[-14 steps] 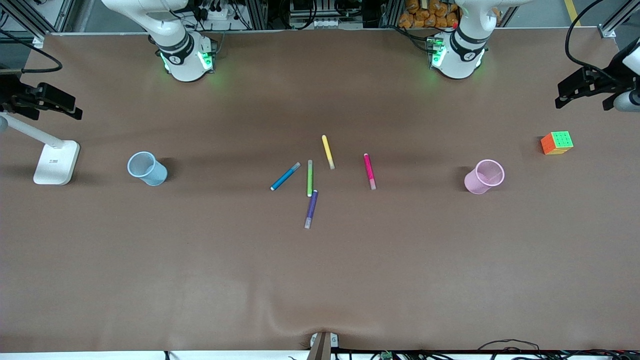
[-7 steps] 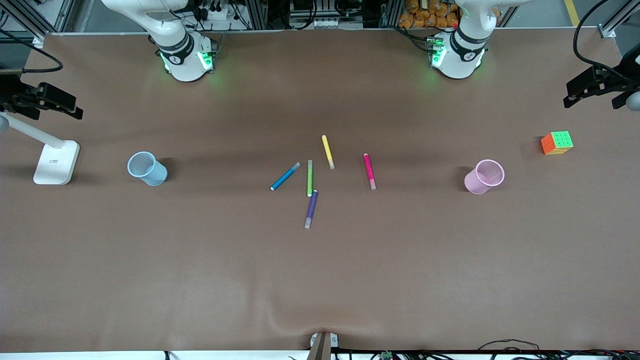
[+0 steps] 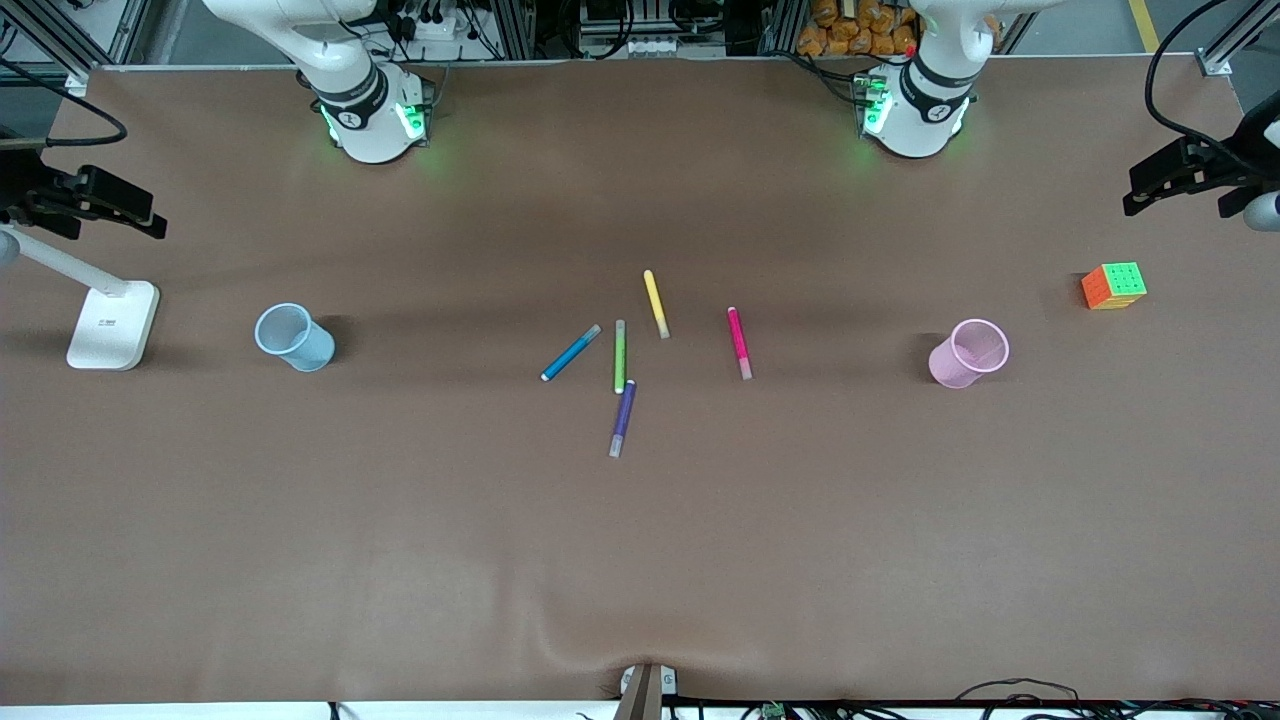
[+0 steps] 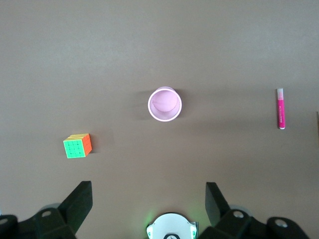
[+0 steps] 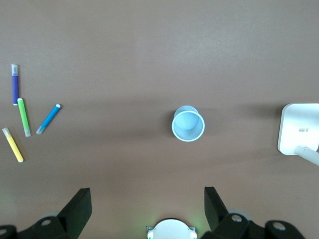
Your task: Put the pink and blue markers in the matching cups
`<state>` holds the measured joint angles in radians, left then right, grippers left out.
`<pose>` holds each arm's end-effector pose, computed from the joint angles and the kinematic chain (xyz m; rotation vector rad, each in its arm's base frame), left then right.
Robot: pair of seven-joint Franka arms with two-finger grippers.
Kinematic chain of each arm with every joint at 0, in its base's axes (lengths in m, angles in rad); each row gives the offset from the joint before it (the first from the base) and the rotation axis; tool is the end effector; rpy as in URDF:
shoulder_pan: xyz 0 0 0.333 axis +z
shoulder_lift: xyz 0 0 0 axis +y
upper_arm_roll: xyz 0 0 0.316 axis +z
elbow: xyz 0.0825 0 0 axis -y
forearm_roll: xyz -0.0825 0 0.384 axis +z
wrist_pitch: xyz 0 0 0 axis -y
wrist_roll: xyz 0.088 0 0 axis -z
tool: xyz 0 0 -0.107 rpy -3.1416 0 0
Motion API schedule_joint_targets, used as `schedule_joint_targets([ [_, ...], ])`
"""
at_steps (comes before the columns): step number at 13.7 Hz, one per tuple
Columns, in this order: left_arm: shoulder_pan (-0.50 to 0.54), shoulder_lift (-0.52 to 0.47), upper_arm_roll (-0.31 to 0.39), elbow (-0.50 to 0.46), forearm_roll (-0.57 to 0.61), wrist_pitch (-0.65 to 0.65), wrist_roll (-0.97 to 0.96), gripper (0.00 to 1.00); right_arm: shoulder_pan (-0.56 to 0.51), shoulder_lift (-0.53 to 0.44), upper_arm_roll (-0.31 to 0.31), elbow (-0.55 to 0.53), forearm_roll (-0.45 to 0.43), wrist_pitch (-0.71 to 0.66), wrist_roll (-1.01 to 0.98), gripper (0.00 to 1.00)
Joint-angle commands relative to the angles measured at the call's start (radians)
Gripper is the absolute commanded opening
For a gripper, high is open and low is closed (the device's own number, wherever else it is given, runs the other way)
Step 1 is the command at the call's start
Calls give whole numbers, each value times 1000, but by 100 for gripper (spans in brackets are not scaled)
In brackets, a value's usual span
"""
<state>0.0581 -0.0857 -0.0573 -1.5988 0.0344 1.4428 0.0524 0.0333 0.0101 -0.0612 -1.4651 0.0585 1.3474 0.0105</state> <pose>0.5141 0.0030 0.6465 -3.1015 0.0745 0.1109 0.5337 -0.0075 0.6498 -3.0768 0.0448 0.1961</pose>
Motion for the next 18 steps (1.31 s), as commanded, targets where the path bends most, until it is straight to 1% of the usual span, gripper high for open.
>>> schedule_joint_targets([
  [1, 3, 6, -4, 5, 16, -18, -8, 100, -6, -19, 6, -23, -17, -1, -9, 100],
  [10, 2, 14, -6, -10, 4, -21, -5, 100, -16, -22, 8, -26, -17, -2, -9, 100],
  [15, -3, 63, -7, -1, 2, 4, -6, 100, -15, -21, 8, -26, -16, -1, -9, 100],
  [18, -11, 73, -27, -4, 1, 18, -13, 100, -15, -21, 8, -27, -16, -2, -9, 100],
])
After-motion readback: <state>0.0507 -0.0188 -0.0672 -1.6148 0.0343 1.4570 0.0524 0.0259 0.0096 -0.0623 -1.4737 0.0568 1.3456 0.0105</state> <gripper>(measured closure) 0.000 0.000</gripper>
